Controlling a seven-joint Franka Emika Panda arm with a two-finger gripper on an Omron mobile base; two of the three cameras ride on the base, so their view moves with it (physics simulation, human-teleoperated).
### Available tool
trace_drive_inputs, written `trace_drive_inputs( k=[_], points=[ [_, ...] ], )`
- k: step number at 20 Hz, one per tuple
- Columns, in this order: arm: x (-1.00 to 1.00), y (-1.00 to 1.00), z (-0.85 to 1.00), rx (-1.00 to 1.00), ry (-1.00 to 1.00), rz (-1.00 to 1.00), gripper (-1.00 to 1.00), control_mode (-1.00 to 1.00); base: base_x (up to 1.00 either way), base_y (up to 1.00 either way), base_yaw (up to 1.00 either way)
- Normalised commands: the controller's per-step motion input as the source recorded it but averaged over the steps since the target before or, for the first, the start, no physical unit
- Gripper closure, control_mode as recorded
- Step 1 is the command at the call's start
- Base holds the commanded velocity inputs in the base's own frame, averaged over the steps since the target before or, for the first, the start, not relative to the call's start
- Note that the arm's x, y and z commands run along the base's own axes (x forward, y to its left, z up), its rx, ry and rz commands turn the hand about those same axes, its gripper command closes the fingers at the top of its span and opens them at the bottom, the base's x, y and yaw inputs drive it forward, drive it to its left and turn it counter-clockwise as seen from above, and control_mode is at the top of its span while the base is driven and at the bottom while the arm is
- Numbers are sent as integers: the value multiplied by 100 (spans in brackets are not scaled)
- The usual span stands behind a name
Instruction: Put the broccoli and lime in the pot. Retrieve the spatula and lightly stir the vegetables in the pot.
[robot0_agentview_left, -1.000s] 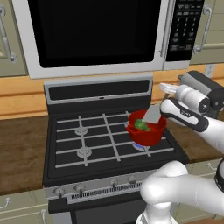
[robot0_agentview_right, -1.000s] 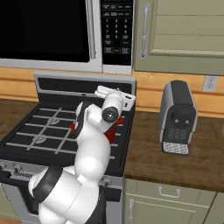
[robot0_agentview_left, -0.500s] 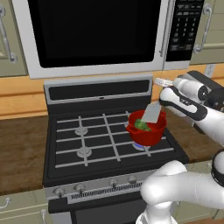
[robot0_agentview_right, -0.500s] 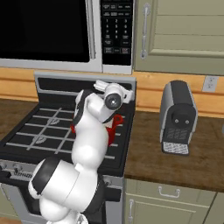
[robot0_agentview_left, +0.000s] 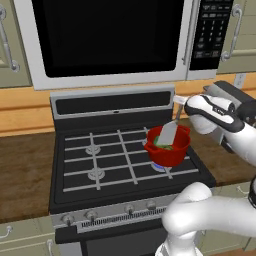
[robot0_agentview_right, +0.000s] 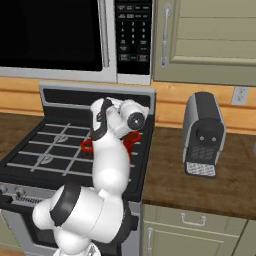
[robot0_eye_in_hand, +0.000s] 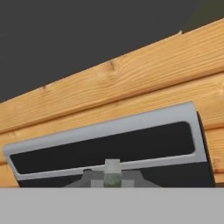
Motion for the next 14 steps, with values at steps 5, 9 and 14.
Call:
trace_drive_inputs(
  k=[5,9,14],
  points=[
    [45,0,-40,0,-2,8,100,-100,0,0,0],
    [14,0,-39,0,-15,9,100,-100,0,0,0],
    [-71,-6,-45,-7,-23,14,100,-100,0,0,0]
  ],
)
